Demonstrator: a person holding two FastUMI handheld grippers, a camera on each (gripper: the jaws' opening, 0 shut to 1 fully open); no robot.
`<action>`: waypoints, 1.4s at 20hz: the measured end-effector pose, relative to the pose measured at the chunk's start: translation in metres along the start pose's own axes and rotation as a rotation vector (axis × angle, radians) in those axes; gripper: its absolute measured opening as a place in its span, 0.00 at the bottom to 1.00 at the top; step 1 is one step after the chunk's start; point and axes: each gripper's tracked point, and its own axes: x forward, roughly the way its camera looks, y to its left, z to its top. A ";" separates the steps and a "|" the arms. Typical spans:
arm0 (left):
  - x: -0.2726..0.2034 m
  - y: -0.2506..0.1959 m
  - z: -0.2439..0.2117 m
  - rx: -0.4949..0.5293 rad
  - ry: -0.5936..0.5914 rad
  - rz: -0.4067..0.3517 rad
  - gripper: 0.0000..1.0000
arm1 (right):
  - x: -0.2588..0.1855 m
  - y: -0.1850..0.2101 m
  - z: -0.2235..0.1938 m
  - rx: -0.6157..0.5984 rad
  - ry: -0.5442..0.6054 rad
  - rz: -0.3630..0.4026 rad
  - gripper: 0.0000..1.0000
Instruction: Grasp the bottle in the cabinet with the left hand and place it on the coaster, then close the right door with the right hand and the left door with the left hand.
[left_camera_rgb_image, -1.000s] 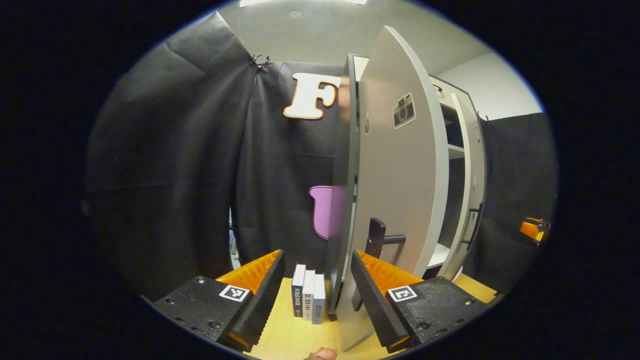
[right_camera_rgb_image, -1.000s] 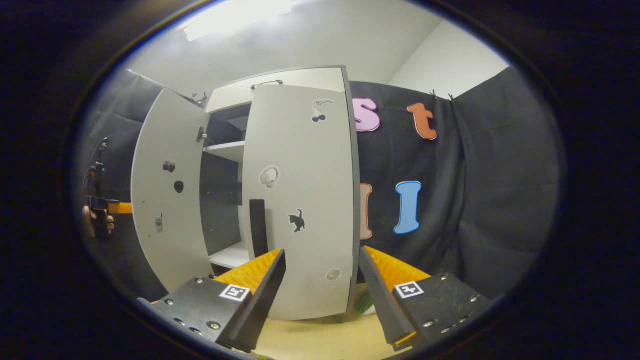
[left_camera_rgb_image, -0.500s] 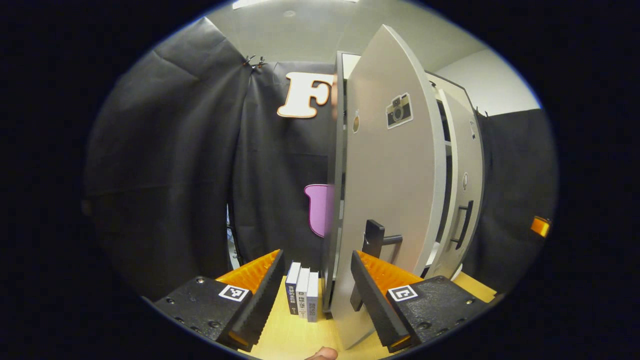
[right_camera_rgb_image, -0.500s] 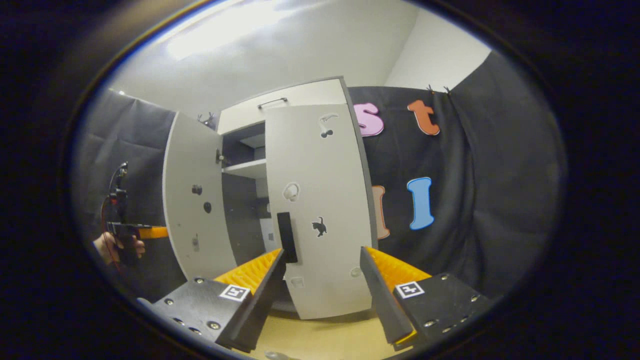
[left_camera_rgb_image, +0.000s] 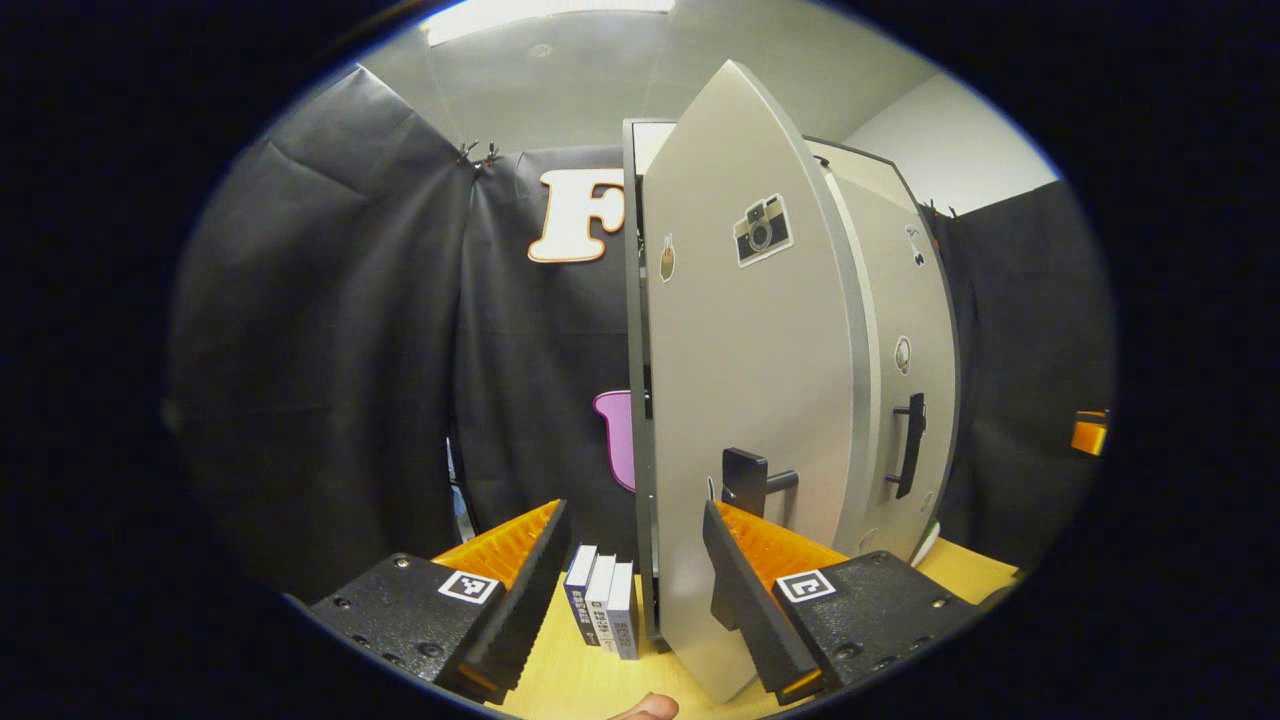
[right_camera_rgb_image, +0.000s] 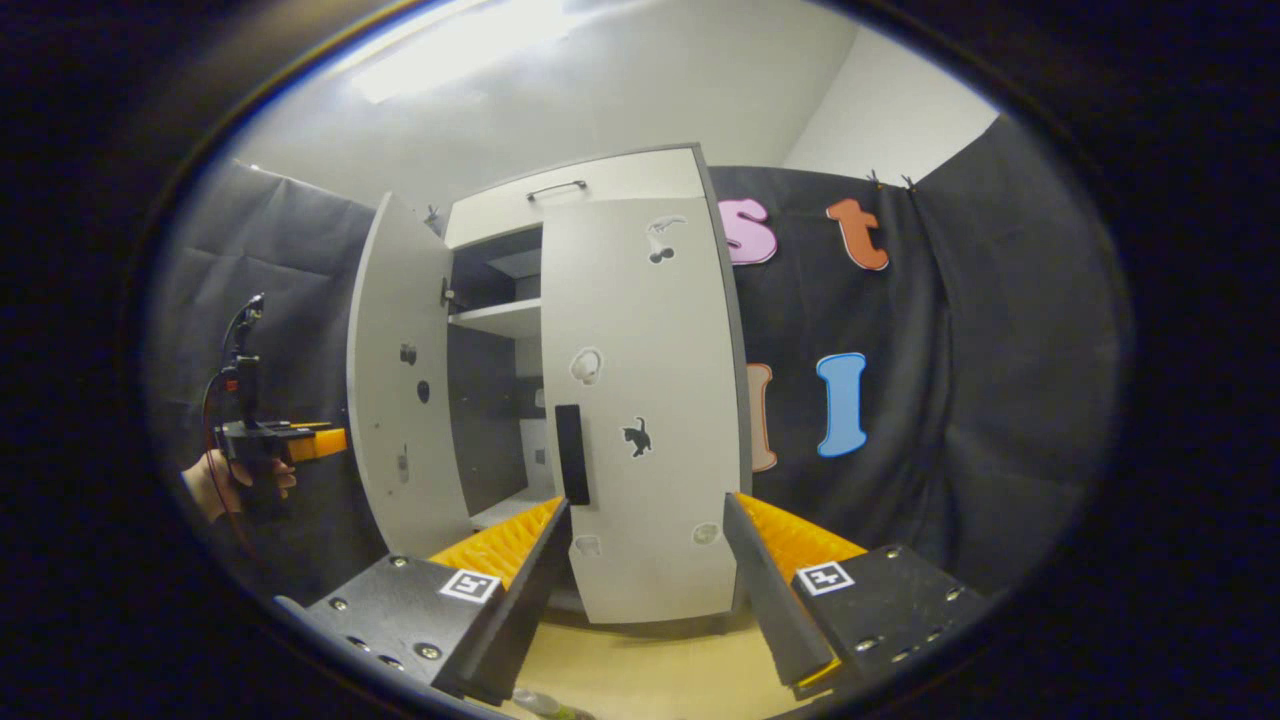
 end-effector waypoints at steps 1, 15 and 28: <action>0.000 -0.002 -0.001 -0.012 0.000 -0.002 0.86 | 0.000 0.003 -0.001 0.000 0.006 0.009 0.92; 0.028 -0.088 -0.010 -0.031 0.037 -0.170 0.87 | -0.006 0.001 0.003 -0.056 -0.029 0.033 0.92; 0.054 -0.129 -0.018 -0.052 0.058 -0.171 0.91 | -0.008 -0.010 -0.007 -0.119 -0.002 -0.013 0.92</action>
